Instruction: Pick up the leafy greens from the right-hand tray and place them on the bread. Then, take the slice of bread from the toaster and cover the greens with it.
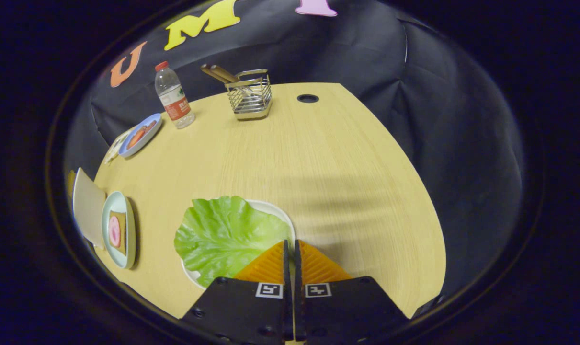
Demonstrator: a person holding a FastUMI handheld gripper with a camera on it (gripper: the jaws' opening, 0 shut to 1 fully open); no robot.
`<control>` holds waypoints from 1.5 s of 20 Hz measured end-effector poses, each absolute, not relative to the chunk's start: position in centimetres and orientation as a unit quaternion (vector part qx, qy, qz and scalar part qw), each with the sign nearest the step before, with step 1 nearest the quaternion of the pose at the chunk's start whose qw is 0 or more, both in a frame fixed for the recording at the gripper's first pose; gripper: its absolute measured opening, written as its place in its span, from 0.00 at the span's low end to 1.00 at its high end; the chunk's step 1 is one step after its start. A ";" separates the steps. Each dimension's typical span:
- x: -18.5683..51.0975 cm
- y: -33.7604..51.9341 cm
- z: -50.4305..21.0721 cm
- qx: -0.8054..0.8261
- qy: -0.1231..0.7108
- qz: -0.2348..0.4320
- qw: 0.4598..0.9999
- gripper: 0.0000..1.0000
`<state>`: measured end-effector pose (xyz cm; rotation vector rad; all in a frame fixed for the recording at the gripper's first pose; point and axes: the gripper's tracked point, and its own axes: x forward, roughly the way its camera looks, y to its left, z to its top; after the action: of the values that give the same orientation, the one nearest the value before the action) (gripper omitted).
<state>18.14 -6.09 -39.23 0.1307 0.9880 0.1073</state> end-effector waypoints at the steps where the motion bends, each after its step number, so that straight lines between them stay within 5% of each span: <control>1: 18.1 -6.1 -39.1 0.061 0.473 0.054 0.877 0.02; 8: 18.3 -5.4 -35.1 0.029 0.432 0.059 0.900 0.00; 16: 19.4 -7.2 -39.9 -0.026 0.473 0.004 0.881 0.01; 30: 19.2 -7.3 -38.6 -0.135 0.455 0.022 0.880 0.03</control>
<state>19.19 -7.31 -38.62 -0.2813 0.9482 0.0456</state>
